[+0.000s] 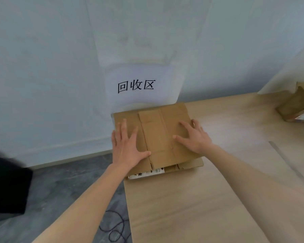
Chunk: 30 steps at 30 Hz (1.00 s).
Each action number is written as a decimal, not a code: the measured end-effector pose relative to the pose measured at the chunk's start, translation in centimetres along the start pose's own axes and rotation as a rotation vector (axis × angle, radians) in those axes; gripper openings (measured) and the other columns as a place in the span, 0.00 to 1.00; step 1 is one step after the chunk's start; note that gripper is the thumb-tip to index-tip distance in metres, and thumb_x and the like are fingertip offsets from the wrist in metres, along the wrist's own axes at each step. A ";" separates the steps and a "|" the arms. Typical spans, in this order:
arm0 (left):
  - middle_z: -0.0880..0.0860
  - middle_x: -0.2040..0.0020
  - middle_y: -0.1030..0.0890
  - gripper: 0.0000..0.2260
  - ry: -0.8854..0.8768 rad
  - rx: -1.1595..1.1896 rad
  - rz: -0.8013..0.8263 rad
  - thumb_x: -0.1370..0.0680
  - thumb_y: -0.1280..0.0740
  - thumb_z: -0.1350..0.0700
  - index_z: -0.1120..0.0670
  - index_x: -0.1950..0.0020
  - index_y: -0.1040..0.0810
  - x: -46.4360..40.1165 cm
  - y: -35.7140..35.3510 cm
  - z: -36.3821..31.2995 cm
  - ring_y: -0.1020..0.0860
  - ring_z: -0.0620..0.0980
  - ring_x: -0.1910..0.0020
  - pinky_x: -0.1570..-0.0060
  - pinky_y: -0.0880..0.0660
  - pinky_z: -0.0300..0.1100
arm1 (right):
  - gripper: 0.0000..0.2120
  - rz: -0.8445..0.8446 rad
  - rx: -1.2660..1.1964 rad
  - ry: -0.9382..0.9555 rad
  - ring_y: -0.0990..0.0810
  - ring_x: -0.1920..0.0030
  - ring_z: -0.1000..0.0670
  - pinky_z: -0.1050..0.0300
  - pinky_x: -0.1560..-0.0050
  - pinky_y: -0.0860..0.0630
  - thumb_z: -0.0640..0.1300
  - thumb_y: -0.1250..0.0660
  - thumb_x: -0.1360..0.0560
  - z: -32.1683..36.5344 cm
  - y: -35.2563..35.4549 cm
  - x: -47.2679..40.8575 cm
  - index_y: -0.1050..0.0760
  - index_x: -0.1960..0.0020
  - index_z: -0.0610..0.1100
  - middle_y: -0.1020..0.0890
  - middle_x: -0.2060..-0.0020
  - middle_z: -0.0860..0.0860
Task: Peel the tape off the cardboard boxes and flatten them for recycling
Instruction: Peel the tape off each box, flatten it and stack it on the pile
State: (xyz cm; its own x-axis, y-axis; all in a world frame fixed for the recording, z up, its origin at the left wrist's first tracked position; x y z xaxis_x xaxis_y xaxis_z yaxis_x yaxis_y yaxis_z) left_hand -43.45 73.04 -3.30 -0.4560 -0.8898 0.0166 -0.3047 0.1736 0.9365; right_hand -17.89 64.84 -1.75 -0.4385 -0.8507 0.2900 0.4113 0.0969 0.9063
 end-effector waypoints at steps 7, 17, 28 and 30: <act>0.49 0.16 0.51 0.36 -0.206 -0.117 -0.076 0.23 0.57 0.24 0.41 0.20 0.41 -0.6 -5.3 0.2 0.55 0.51 0.17 0.21 0.57 0.60 | 0.35 -0.114 0.075 0.162 0.63 0.19 0.51 0.37 0.21 0.58 0.78 0.57 0.26 -0.8 -6.4 -1.8 0.59 0.22 0.70 0.60 0.18 0.53; 0.47 0.16 0.50 0.38 -0.236 -0.112 -0.079 0.27 0.54 0.21 0.35 0.21 0.42 -1.5 -6.3 0.1 0.54 0.51 0.18 0.22 0.57 0.61 | 0.34 -0.238 0.041 0.117 0.58 0.19 0.53 0.36 0.23 0.46 0.77 0.56 0.26 -1.8 -7.1 -1.8 0.54 0.22 0.70 0.54 0.18 0.53; 0.48 0.16 0.54 0.39 -0.200 -0.224 0.057 0.28 0.58 0.21 0.36 0.19 0.48 -2.1 -5.6 -0.6 0.57 0.51 0.18 0.22 0.59 0.61 | 0.33 -0.287 0.361 0.079 0.42 0.23 0.46 0.43 0.25 0.44 0.71 0.61 0.22 -0.3 -5.6 -1.0 0.52 0.19 0.62 0.41 0.21 0.45; 0.50 0.16 0.55 0.38 -0.175 -0.264 0.137 0.26 0.56 0.23 0.37 0.18 0.49 -1.6 -4.6 -1.4 0.57 0.54 0.18 0.22 0.56 0.63 | 0.33 -0.242 0.452 0.062 0.38 0.25 0.45 0.44 0.27 0.42 0.69 0.62 0.20 0.8 -4.6 -0.1 0.52 0.19 0.59 0.38 0.24 0.45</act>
State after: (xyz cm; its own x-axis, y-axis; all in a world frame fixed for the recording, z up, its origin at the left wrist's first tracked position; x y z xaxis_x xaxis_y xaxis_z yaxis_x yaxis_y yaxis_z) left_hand -40.21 73.06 -7.14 -0.6212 -0.7759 0.1096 -0.0144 0.1511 0.9884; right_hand -20.41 64.91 -5.70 -0.4245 -0.9041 0.0487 -0.0889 0.0952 0.9915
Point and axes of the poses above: each hand's wrist, its own x-axis away from the middle knuckle, its own y-axis out of the back of the hand, z = x × y, the point moved 6 cm from there along -x, towards the middle knuckle
